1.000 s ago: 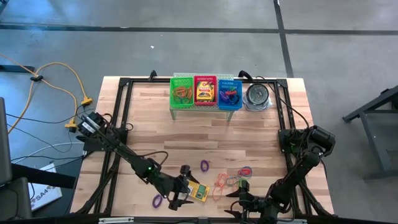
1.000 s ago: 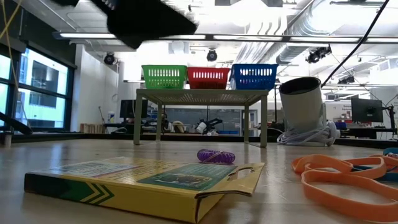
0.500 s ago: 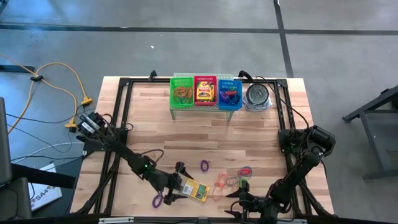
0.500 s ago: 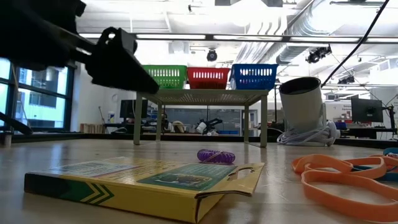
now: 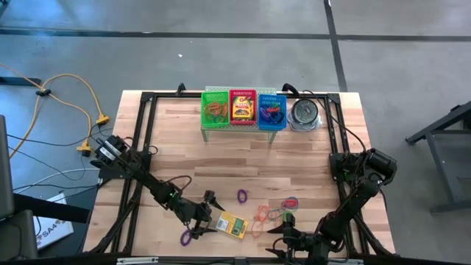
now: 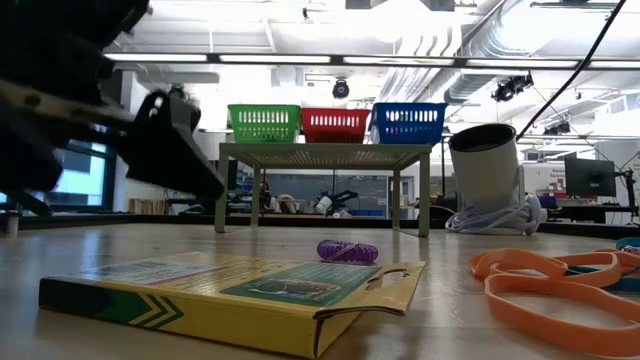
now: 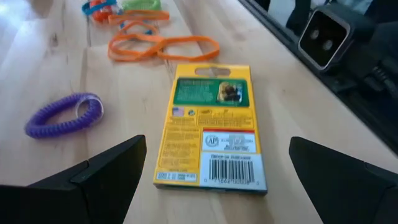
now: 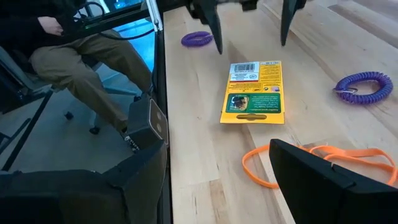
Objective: Pick & Place Office Desk Supplies
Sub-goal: Put the yellow crayon box into the red bin on the shelf
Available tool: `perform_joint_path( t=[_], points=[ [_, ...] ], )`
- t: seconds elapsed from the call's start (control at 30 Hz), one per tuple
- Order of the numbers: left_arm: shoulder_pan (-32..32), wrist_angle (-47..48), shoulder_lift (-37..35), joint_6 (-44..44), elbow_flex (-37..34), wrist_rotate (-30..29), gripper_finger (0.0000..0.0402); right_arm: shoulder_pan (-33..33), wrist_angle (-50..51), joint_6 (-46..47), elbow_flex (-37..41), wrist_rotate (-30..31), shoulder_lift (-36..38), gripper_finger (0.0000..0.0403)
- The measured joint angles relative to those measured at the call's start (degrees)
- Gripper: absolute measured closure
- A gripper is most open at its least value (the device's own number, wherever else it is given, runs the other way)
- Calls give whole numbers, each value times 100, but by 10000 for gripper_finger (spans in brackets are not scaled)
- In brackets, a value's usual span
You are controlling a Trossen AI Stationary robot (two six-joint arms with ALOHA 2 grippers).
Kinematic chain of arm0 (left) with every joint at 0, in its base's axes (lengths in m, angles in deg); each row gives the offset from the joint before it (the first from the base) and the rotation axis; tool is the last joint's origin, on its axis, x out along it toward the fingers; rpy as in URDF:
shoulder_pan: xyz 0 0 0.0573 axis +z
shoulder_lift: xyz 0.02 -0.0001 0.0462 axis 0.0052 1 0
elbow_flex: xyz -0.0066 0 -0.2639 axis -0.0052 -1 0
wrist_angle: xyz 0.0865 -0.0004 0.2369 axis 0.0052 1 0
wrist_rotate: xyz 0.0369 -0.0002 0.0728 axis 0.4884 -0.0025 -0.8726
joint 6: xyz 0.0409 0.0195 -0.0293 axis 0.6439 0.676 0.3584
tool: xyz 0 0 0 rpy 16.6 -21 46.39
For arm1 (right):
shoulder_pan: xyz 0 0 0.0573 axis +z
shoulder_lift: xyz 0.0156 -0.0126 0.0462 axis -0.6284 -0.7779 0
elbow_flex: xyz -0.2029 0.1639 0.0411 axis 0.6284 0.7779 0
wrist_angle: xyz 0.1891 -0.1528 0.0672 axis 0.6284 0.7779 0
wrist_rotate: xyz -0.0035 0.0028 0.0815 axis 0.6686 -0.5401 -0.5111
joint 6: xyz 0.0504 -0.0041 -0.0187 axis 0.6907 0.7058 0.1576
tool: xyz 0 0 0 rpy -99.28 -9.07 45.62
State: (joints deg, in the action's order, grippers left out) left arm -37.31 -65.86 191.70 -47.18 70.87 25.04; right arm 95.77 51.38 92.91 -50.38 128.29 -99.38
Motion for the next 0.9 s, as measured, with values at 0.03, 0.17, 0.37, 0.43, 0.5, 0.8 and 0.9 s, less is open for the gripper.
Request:
perform_joint_path(
  t=[0.03,0.17,0.37,0.43,0.5,0.8,0.9],
  points=[
    [0,-75,86,-3,0,7,14,0,0,-1,0,17,0,129],
    [0,-553,459,122,0,4,14,0,0,1,0,20,0,129],
    [0,-1146,961,274,2,-20,14,0,0,1,0,13,0,129],
    [10,-1223,1038,268,7,-62,14,0,-1,1,0,11,1,129],
    [35,-1277,1094,270,11,-62,14,0,0,1,0,12,0,129],
    [150,-1236,1107,175,13,-4,14,0,-1,-1,0,31,0,129],
    [241,-1241,1109,54,11,34,14,0,0,-1,0,33,0,129]
  ],
)
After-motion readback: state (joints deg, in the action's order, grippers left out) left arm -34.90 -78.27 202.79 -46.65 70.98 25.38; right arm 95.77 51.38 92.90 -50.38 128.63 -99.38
